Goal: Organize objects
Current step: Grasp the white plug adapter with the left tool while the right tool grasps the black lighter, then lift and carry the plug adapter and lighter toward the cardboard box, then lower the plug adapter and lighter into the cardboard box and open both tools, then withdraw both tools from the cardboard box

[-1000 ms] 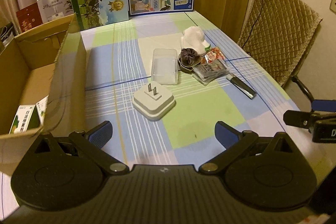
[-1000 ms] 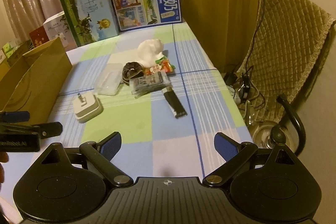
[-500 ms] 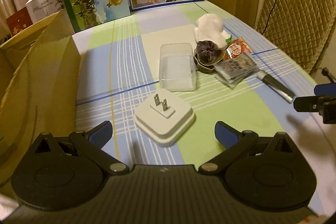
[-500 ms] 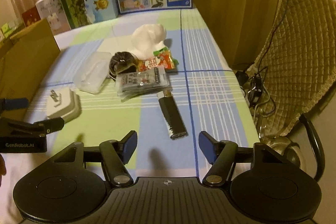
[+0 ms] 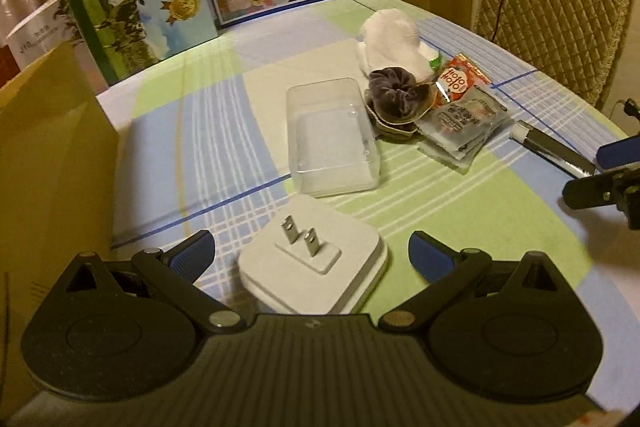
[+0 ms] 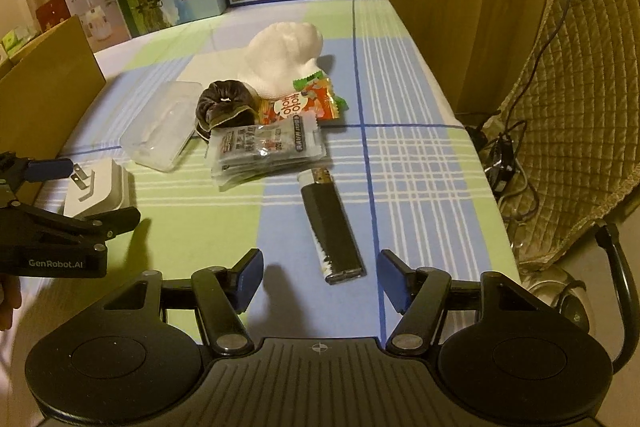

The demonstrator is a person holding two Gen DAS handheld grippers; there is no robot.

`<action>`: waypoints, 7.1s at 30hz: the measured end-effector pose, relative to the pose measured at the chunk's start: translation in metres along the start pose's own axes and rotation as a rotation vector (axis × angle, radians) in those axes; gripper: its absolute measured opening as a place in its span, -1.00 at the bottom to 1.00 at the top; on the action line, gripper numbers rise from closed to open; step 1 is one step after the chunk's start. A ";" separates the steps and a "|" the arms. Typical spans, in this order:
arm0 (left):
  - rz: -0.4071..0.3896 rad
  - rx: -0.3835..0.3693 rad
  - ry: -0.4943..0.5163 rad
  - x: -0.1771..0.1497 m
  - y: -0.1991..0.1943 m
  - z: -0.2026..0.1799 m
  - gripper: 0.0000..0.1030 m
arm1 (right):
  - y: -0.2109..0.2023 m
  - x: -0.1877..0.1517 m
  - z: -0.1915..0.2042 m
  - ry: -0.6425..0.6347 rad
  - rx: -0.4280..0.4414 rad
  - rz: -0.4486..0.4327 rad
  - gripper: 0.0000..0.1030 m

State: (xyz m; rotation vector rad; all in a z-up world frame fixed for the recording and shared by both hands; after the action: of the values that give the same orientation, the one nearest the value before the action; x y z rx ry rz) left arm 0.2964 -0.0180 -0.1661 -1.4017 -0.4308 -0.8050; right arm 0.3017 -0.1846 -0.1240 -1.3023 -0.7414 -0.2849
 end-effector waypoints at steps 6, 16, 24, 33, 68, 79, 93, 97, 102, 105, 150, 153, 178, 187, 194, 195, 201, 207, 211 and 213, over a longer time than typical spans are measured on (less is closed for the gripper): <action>0.043 -0.053 -0.053 -0.005 -0.005 0.000 0.79 | 0.003 0.002 -0.002 0.005 -0.005 -0.001 0.19; 0.012 -0.039 -0.017 -0.005 -0.022 -0.012 0.71 | 0.003 0.002 0.001 -0.008 -0.011 -0.008 0.07; 0.051 -0.054 -0.095 -0.004 -0.011 -0.003 0.18 | 0.006 0.002 0.006 -0.053 -0.056 -0.026 -0.35; 0.067 -0.071 -0.104 -0.029 -0.044 -0.016 0.17 | -0.014 -0.019 0.026 -0.019 -0.011 0.009 -0.64; 0.037 -0.072 -0.160 -0.052 -0.062 -0.012 0.17 | -0.012 -0.032 0.063 -0.123 -0.008 -0.056 -0.63; 0.036 -0.079 -0.157 -0.048 -0.072 -0.016 0.16 | -0.024 -0.032 0.060 -0.095 -0.015 -0.079 -0.64; -0.016 -0.062 -0.201 -0.042 -0.133 -0.005 0.16 | -0.084 -0.042 0.080 -0.024 0.015 -0.120 -0.64; -0.038 -0.043 -0.213 -0.042 -0.159 0.003 0.16 | -0.107 -0.041 0.097 -0.028 0.036 -0.145 -0.64; -0.067 -0.016 -0.219 -0.041 -0.189 0.014 0.16 | -0.132 -0.037 0.120 -0.050 0.061 -0.175 -0.64; -0.079 0.004 -0.215 -0.039 -0.205 0.021 0.16 | -0.145 -0.033 0.134 -0.065 0.079 -0.196 -0.64; -0.073 0.161 -0.261 -0.018 -0.202 0.264 0.16 | -0.055 0.108 0.341 -0.131 0.377 -0.136 -0.63; -0.063 0.153 -0.256 -0.019 -0.187 0.265 0.16 | -0.043 0.109 0.339 -0.125 0.378 -0.124 -0.63; -0.097 0.166 -0.328 -0.032 -0.206 0.255 0.24 | -0.093 0.092 0.278 -0.013 0.373 -0.247 0.06; -0.099 0.162 -0.357 -0.045 -0.256 0.212 0.37 | -0.145 0.045 0.248 0.004 0.325 -0.228 0.31; -0.093 0.161 -0.366 -0.053 -0.286 0.176 0.58 | -0.177 0.016 0.233 -0.025 0.292 -0.238 0.50; -0.095 0.159 -0.369 -0.054 -0.289 0.171 0.59 | -0.181 0.014 0.231 -0.035 0.283 -0.244 0.54; -0.101 0.161 -0.374 -0.053 -0.300 0.143 0.82 | -0.198 -0.001 0.210 -0.032 0.246 -0.258 0.70; -0.116 0.143 -0.354 -0.047 -0.304 0.118 0.97 | -0.206 -0.006 0.187 -0.007 0.217 -0.266 0.76; -0.113 0.128 -0.346 -0.045 -0.302 0.105 0.97 | -0.207 -0.009 0.172 0.018 0.201 -0.268 0.78; -0.109 0.119 -0.345 -0.044 -0.299 0.100 0.97 | -0.208 -0.011 0.166 0.027 0.195 -0.268 0.78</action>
State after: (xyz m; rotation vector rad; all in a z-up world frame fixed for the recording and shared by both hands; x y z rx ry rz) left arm 0.0709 0.0979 0.0269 -1.4165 -0.8141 -0.6131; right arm 0.1166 -0.0877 0.0414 -1.0135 -0.8989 -0.4334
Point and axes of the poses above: each gripper's, at about its wrist camera, not at the fingertips, and y roughly the way its jaws point, z to its left, x to its top, the point moved 4 cm from there along y, roughly the way its jaws point, and after that the axes turned 2 degrees about -z, right-handed, at the moved point
